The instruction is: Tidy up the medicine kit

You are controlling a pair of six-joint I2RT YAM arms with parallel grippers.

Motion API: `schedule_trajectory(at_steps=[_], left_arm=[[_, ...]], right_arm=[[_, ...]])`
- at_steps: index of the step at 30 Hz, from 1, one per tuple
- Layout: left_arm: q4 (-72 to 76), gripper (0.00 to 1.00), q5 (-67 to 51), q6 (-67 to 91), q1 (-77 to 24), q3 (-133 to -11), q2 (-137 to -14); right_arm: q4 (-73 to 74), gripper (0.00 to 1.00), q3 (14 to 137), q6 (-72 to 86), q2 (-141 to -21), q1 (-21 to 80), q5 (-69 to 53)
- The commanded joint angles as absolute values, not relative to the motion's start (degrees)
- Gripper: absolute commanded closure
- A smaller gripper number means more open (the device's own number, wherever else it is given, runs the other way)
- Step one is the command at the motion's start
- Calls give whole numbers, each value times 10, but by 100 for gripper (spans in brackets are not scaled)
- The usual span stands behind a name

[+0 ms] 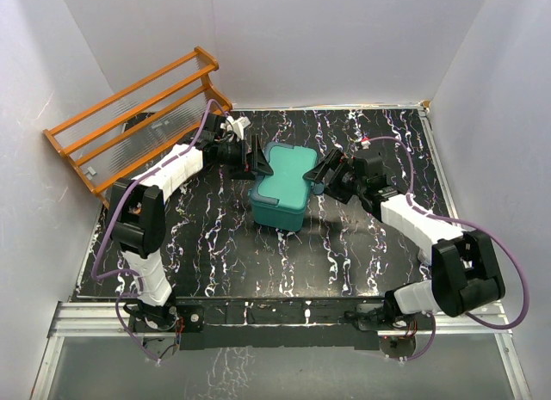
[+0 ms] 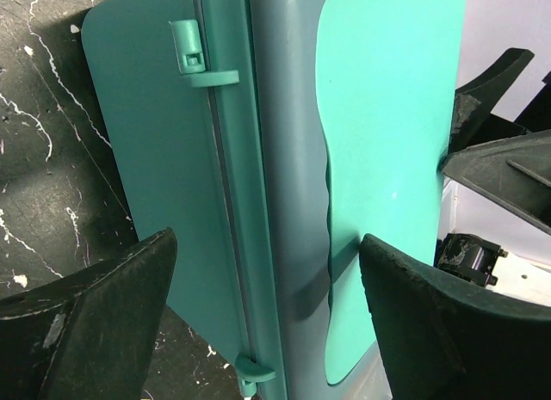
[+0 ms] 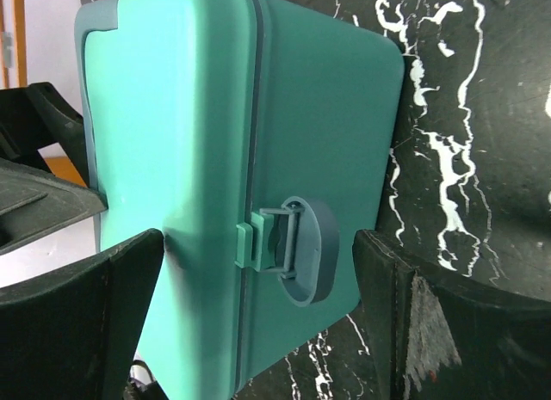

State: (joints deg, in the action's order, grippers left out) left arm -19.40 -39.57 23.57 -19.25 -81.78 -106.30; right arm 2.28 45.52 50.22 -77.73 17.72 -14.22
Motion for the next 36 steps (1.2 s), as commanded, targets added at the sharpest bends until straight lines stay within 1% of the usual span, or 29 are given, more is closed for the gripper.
schedule_trajectory(at_steps=[1, 5, 6, 8, 10, 18, 22, 30, 36], left_arm=[[-219, 17, -388, 222, -192, -825, -1053], [-228, 19, -374, 218, -192, -822, -1056], [-231, 19, -371, 217, -192, -822, -1056], [-236, 19, -365, 214, -192, -822, -1056], [-240, 19, -358, 211, -192, -822, -1056], [-244, 20, -346, 208, -192, -815, -1056], [-245, 21, -344, 207, -192, -814, -1057], [-249, 21, -339, 203, -192, -812, -1059], [-252, 21, -337, 202, -192, -812, -1060]], right_arm=[[-32, 12, 459, 533, -789, 175, -188], [-33, 22, 459, 544, -789, 175, -195], [-34, 25, 460, 545, -789, 175, -197], [-23, 35, 466, 546, -790, 176, -198], [-5, 39, 476, 545, -790, 176, -194], [15, 49, 492, 549, -785, 180, -194], [22, 52, 501, 548, -786, 184, -196], [67, 54, 526, 542, -772, 191, -160], [83, 64, 539, 540, -772, 195, -156]])
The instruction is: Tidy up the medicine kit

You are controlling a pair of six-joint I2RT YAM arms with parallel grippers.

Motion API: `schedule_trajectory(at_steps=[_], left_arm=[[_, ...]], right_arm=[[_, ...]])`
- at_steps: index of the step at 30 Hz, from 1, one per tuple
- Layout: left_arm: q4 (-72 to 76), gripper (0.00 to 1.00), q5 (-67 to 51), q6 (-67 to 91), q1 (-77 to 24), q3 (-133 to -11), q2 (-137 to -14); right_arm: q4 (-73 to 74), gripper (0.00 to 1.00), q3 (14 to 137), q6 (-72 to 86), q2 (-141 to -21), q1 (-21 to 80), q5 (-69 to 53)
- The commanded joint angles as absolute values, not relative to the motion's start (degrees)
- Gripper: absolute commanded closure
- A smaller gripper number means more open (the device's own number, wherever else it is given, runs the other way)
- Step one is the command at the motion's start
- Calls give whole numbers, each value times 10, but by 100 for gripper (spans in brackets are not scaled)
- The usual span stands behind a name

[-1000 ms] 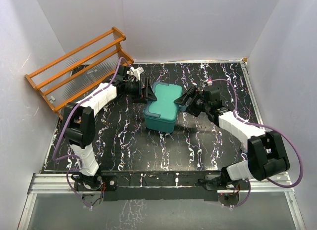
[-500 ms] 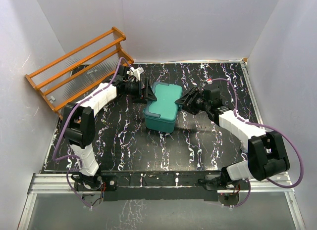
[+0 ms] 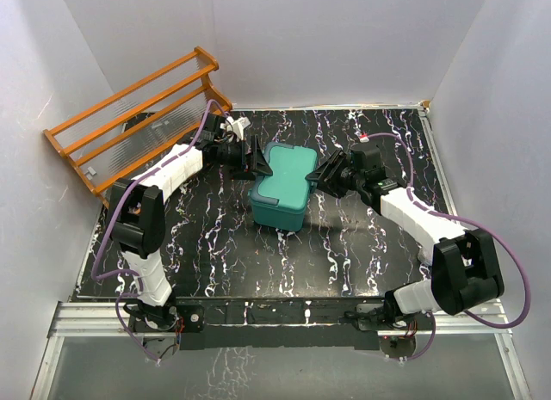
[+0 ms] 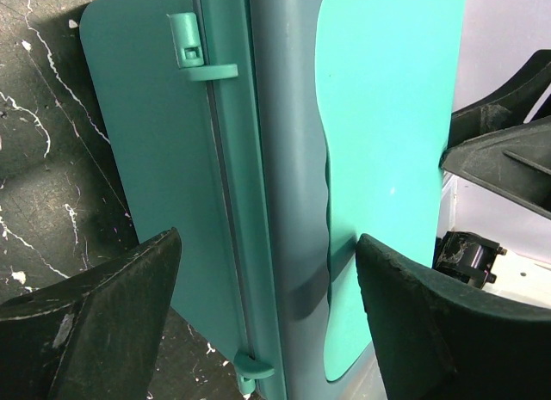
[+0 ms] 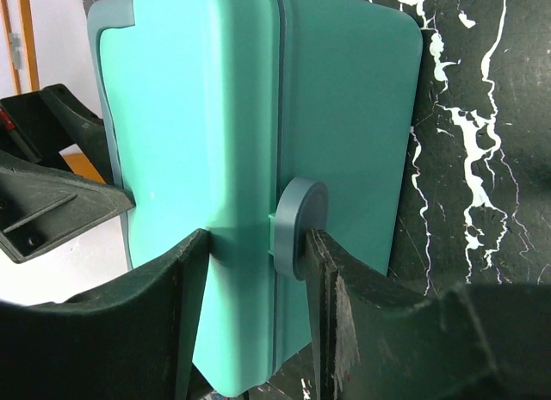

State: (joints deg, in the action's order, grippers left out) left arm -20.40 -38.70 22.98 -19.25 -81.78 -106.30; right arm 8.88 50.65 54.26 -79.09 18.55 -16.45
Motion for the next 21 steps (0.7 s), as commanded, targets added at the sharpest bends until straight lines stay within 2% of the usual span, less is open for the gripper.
schedule_trajectory(at_steps=[1, 3, 7, 9, 15, 21], left_arm=[[-253, 21, -336, 201, -192, -812, -1060], [-256, 21, -335, 201, -192, -813, -1060], [-257, 21, -335, 201, -192, -813, -1059], [-259, 21, -332, 201, -192, -814, -1058], [-261, 21, -329, 203, -192, -814, -1058], [-258, 21, -332, 209, -192, -815, -1060]], right_arm=[[89, 64, 539, 539, -771, 195, -149], [98, 61, 537, 531, -765, 195, -130], [84, 35, 510, 515, -740, 195, -99], [54, 27, 487, 514, -722, 193, -92], [-98, 14, 400, 536, -698, 167, -148], [-254, 7, 358, 591, -753, 156, -227]])
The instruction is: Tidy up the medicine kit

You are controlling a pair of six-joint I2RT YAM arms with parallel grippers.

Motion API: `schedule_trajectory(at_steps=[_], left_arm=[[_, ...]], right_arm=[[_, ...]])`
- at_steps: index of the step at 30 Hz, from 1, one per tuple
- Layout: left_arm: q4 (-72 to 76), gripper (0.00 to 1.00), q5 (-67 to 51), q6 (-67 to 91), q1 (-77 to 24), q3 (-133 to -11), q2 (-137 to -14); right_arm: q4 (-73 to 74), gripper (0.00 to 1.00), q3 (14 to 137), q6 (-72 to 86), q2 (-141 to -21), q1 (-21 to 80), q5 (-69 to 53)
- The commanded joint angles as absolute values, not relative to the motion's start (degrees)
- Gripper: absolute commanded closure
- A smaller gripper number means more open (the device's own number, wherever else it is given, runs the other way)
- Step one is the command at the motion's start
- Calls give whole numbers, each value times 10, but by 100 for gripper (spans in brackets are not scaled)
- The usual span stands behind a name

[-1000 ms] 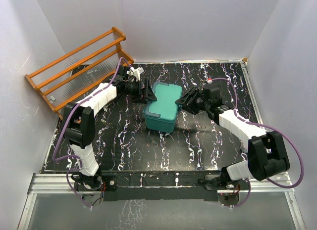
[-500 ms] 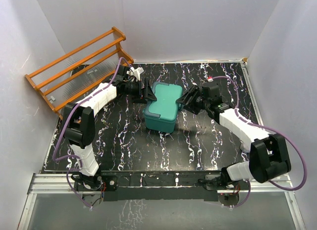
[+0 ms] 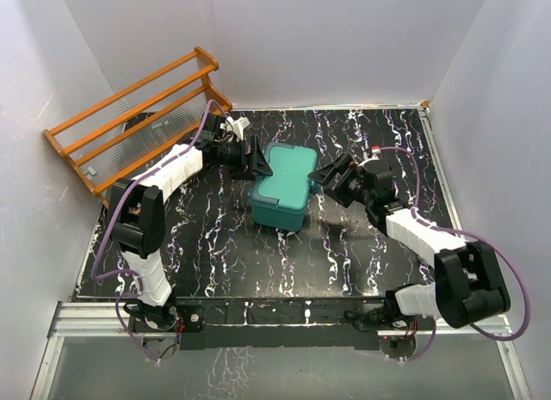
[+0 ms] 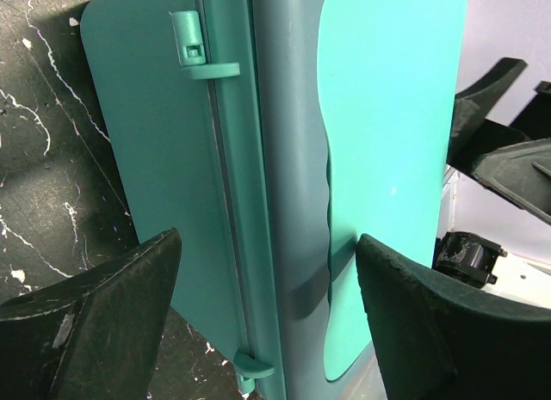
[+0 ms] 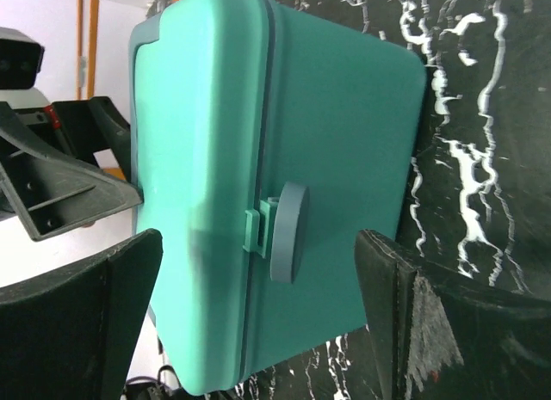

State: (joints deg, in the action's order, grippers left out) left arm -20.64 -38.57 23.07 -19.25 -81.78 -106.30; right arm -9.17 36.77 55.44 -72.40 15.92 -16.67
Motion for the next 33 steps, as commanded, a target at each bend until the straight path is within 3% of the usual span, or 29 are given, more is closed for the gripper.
schedule_trajectory(at_steps=[1, 4, 9, 15, 28, 33], left_arm=[[-256, 21, -333, 210, -192, -814, -1060], [-254, 21, -336, 213, -192, -815, -1062], [-252, 21, -336, 217, -192, -817, -1065], [-252, 21, -337, 218, -192, -821, -1068], [-252, 21, -336, 218, -192, -820, -1070], [-250, 21, -334, 215, -192, -818, -1069]], right_arm=[[-288, 7, 351, 603, -764, 157, -241], [-393, 5, 333, 635, -791, 158, -272], [-446, 6, 334, 659, -831, 162, -296], [-460, 16, 336, 679, -833, 168, -313], [-111, 43, 431, 567, -803, 173, -207], [-6, 45, 491, 528, -813, 193, -151]])
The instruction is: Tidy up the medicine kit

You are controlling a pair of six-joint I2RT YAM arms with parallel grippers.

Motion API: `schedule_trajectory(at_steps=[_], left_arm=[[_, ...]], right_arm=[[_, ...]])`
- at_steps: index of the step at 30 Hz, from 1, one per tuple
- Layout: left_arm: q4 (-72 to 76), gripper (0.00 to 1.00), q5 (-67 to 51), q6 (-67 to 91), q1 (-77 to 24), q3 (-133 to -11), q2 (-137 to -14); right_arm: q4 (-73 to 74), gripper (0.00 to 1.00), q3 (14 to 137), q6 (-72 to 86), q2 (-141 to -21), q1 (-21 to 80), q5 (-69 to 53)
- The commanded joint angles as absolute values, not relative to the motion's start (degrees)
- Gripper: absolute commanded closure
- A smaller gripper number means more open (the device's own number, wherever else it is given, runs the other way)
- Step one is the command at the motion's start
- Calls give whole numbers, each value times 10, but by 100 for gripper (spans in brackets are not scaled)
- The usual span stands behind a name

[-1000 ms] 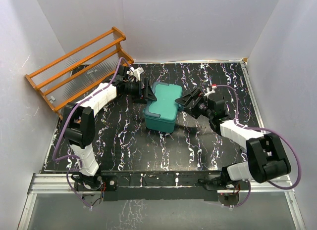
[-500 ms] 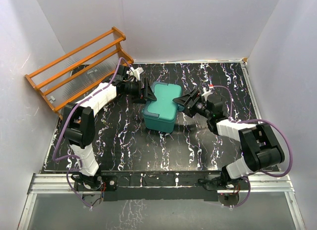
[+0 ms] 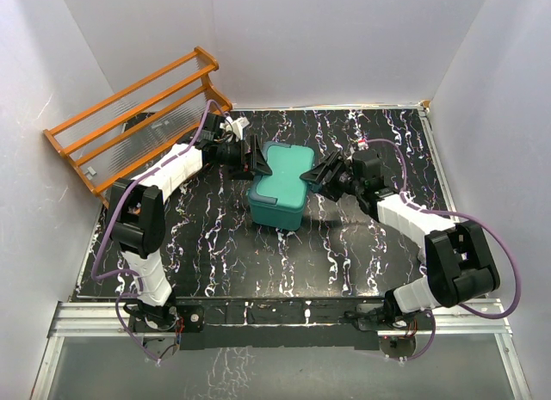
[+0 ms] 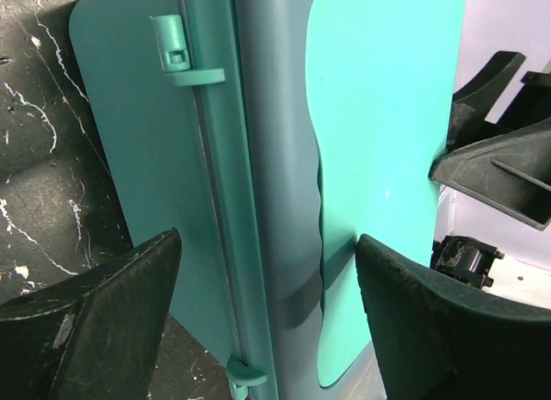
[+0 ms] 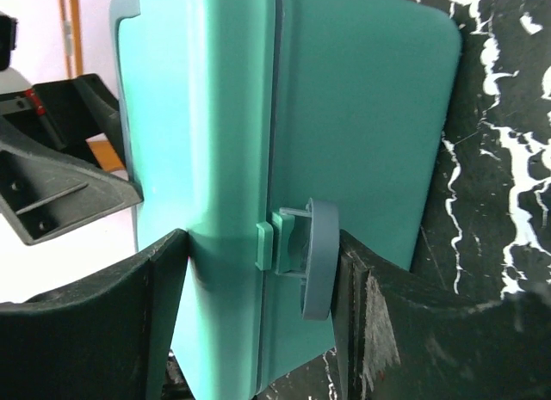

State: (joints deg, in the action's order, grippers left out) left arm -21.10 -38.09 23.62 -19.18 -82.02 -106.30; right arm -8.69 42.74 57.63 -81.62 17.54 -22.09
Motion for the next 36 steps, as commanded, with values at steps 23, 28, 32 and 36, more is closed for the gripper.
schedule_trajectory(at_steps=[23, 28, 32, 36], left_arm=[[-255, 21, -321, 207, -192, -816, -1069], [-256, 21, -319, 205, -192, -816, -1070], [-256, 21, -318, 205, -192, -816, -1071], [-256, 21, -317, 205, -192, -816, -1072]], right_arm=[[171, 25, 608, 436, -822, 279, 51], [191, 24, 613, 440, -817, 279, 75], [160, 28, 601, 445, -807, 279, 47], [133, 35, 591, 454, -797, 279, 19]])
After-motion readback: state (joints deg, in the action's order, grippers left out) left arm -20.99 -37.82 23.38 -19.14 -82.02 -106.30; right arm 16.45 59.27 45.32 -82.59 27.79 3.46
